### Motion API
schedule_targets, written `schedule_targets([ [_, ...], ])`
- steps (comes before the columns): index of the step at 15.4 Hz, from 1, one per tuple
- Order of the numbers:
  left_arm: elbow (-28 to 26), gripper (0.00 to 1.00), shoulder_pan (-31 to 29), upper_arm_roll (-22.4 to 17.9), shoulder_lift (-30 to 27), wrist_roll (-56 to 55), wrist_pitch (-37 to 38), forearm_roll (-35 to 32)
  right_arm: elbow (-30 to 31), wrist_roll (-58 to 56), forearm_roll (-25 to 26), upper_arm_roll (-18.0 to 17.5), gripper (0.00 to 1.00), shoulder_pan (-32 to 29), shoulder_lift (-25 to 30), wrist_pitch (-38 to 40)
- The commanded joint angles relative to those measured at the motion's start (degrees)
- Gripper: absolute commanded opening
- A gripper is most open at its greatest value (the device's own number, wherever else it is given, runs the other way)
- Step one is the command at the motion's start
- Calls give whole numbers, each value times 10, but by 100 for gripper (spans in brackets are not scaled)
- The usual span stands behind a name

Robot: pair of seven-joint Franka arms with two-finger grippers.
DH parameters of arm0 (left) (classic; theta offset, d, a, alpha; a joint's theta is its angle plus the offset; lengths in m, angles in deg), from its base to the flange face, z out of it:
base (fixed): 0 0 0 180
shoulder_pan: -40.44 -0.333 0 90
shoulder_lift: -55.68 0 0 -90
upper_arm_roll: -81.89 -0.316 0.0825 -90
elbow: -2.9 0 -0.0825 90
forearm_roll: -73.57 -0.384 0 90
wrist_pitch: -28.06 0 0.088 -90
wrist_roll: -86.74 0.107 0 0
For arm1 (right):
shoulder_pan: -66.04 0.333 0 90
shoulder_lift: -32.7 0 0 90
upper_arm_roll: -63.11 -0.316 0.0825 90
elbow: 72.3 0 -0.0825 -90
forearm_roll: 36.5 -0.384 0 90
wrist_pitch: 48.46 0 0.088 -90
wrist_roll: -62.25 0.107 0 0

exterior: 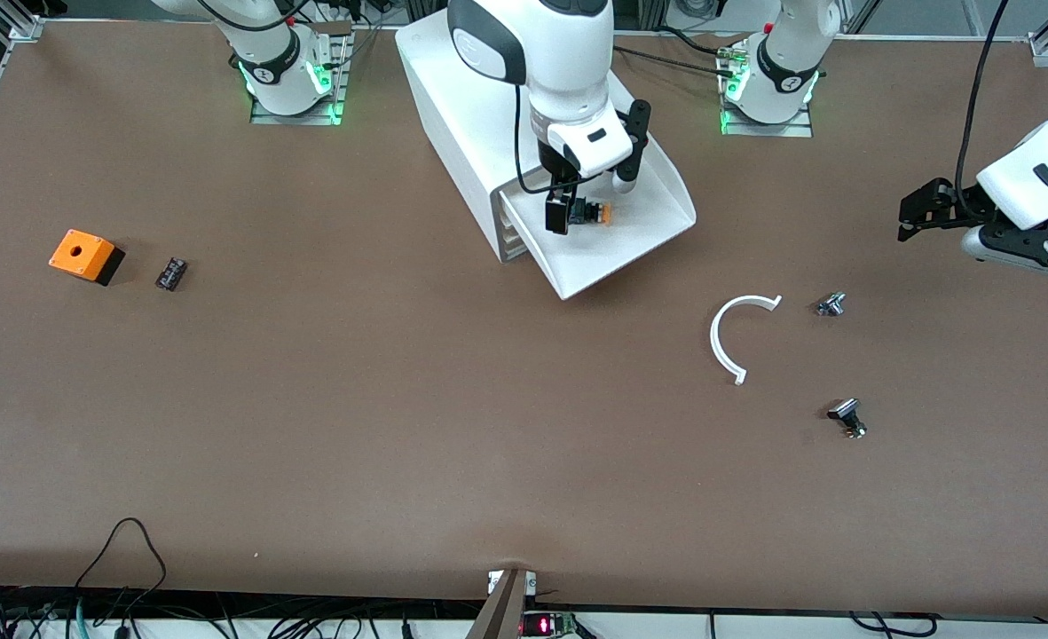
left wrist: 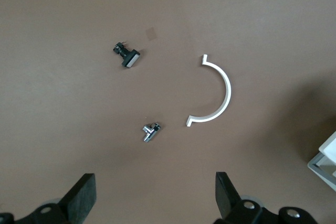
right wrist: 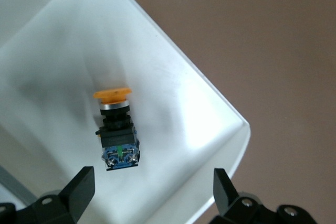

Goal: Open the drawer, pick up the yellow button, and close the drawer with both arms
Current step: 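Grasp the orange push button in the drawer with the right gripper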

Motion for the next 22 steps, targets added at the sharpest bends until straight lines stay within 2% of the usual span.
schedule_targets([
  [1,18,100,9,-1,14,-33,10,-19,-21,-8,12,-16,100,5,-37,13],
  [10,28,100,8,-3,20,-65,21,1,-22,-7,14,-18,99,13,-53,4],
  [12,28,100,8,-4,21,-65,21,12,-22,-6,20,-17,91,16,-59,-2],
  [18,30,100,7,-4,22,-65,28,24,-22,-4,23,-17,80,18,-66,-12],
  [22,37,100,7,-4,24,-65,33,25,-21,-7,28,-17,50,18,-65,-11],
])
